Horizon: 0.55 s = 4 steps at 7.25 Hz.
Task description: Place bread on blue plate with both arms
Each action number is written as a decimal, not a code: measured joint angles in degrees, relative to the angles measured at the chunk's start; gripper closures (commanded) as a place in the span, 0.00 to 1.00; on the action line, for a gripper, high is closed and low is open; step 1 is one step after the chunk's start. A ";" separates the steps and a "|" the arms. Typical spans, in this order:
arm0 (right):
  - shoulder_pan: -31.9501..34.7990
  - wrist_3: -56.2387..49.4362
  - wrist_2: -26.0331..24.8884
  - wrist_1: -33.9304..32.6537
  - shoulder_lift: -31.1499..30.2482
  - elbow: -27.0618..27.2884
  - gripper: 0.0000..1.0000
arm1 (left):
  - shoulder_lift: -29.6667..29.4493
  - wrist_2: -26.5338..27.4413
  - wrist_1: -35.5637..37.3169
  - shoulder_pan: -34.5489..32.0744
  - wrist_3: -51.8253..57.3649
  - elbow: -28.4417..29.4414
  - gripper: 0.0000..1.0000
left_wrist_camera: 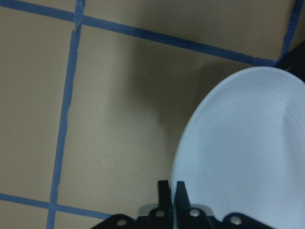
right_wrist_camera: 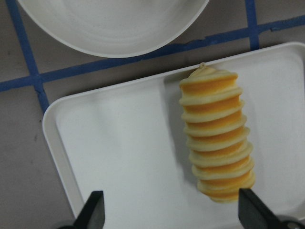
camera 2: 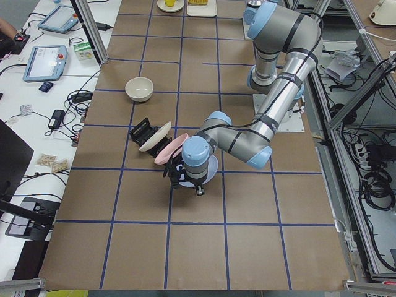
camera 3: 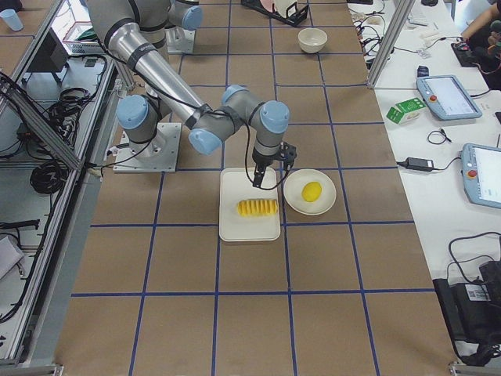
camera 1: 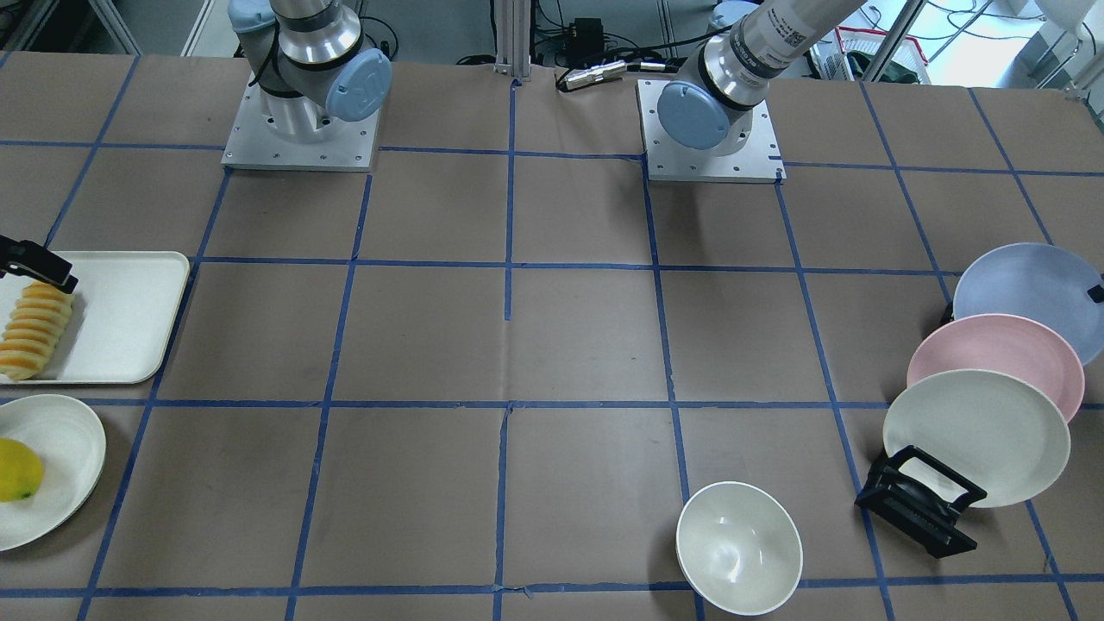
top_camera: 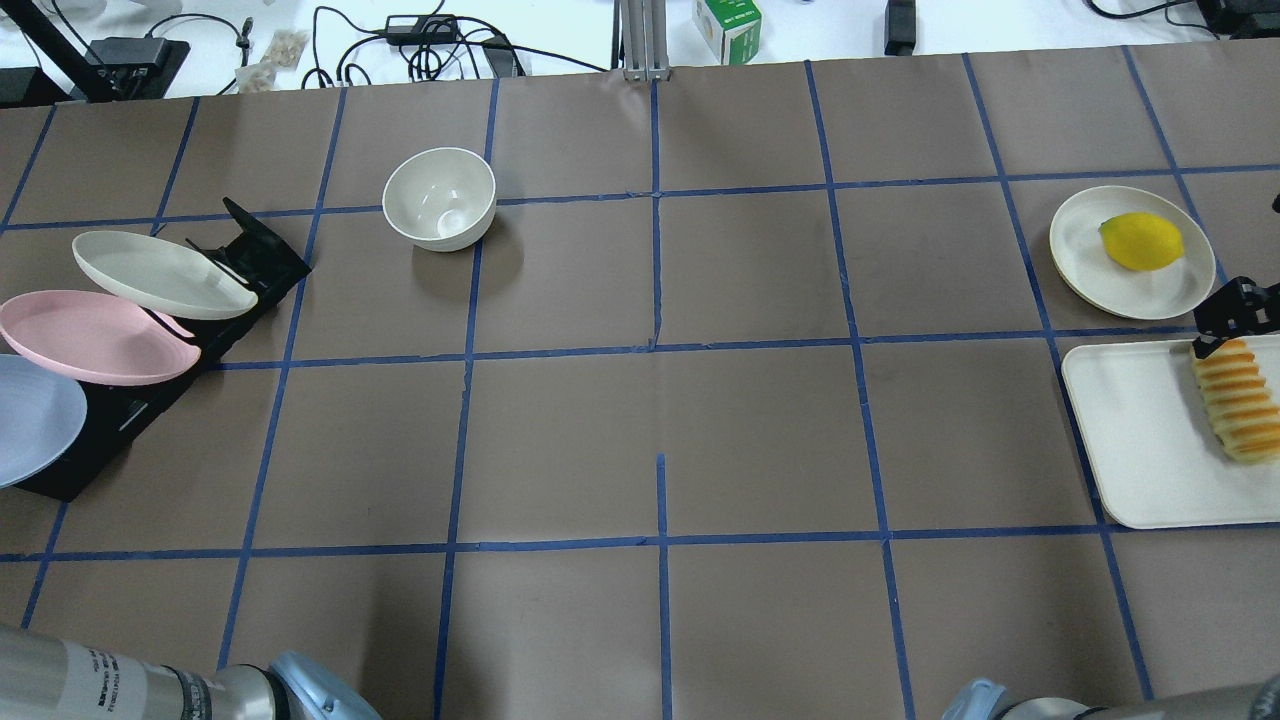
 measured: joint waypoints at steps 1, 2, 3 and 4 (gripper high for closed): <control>-1.16 -1.78 0.08 -3.31 1.70 0.15 0.00 | 1.54 1.90 -0.70 -0.04 0.11 0.10 1.00; -1.98 -3.59 0.82 -5.90 3.03 0.26 0.00 | 3.35 4.99 -2.04 -0.03 0.27 0.18 1.00; -2.46 -6.21 2.83 -7.08 3.90 0.38 0.00 | 5.36 7.89 -4.02 0.04 0.37 0.27 1.00; -2.77 -8.98 4.98 -7.63 5.01 0.46 0.00 | 7.63 10.48 -6.53 0.07 0.46 0.41 1.00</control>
